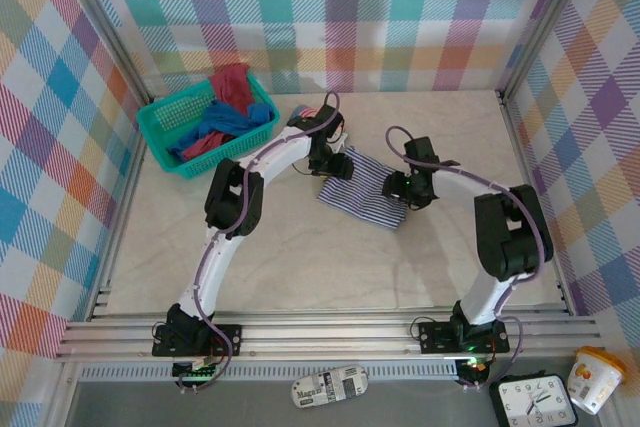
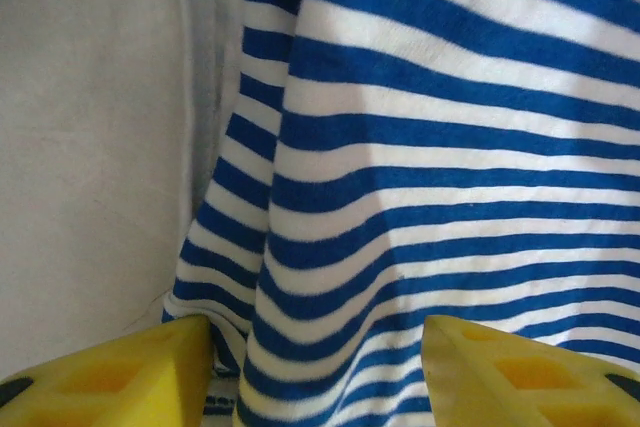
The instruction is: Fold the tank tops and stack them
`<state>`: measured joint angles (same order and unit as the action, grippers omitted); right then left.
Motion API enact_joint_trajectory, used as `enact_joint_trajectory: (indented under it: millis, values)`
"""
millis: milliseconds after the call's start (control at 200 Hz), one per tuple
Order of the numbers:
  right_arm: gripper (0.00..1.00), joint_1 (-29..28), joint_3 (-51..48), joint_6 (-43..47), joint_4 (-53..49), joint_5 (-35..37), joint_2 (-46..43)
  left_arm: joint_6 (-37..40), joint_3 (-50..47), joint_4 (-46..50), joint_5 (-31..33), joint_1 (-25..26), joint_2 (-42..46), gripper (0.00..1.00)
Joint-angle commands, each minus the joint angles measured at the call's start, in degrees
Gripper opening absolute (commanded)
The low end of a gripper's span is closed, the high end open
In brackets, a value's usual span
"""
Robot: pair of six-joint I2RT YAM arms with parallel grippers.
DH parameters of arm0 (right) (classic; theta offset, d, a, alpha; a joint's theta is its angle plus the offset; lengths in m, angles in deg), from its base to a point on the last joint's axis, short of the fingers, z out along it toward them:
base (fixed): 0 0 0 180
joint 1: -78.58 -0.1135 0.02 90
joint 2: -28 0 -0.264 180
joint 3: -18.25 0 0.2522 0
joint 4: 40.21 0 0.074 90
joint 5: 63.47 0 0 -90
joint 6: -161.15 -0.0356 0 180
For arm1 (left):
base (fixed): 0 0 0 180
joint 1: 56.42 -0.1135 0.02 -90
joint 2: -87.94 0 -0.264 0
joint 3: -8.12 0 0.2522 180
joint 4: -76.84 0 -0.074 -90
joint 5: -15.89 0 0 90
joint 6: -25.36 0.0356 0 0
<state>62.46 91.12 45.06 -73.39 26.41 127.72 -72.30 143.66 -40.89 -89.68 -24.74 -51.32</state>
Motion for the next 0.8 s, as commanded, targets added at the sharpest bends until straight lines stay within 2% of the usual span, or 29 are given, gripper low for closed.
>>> enact_joint_trajectory:
  millis: [0, 140, 225, 275, 340, 435, 585, 795]
  values:
    - [0.58, -0.8, 2.9, 1.3, -3.5, 2.8, 4.6, 0.8, 1.5, 2.2, -1.7, -0.8, 0.7, 0.57]
    - [0.46, -1.5, 5.2, 3.9, -7.2, 6.5, 7.3, 1.0, -0.2, 2.1, 0.3, -1.3, 3.1, 0.57]
    - [0.33, -1.4, 7.0, 5.6, -10.1, 8.9, 8.4, 0.9, -1.5, 1.8, 1.3, -1.8, 5.3, 0.57]
    - [0.26, -0.5, 7.6, 6.3, -10.2, 7.3, 8.5, 0.9, -2.3, 1.5, 1.5, -2.0, 7.1, 0.57]
    - [0.22, -0.2, 10.1, 7.9, -12.9, 7.3, 8.9, 1.0, -3.6, 1.1, 2.1, -2.1, 10.0, 0.58]
    - [0.19, 1.0, 14.4, 11.4, -17.0, 8.4, 10.5, 1.4, -5.5, 1.1, 2.8, -2.6, 14.5, 0.58]
    - [0.14, 6.2, 18.9, 18.7, -19.3, 8.6, 13.3, 2.0, -8.5, 1.8, 5.0, -4.1, 21.4, 0.58]
    - [0.15, 12.4, 25.3, 28.9, -18.7, 13.0, 18.9, 3.9, -12.0, 2.9, 8.6, -8.0, 28.6, 0.60]
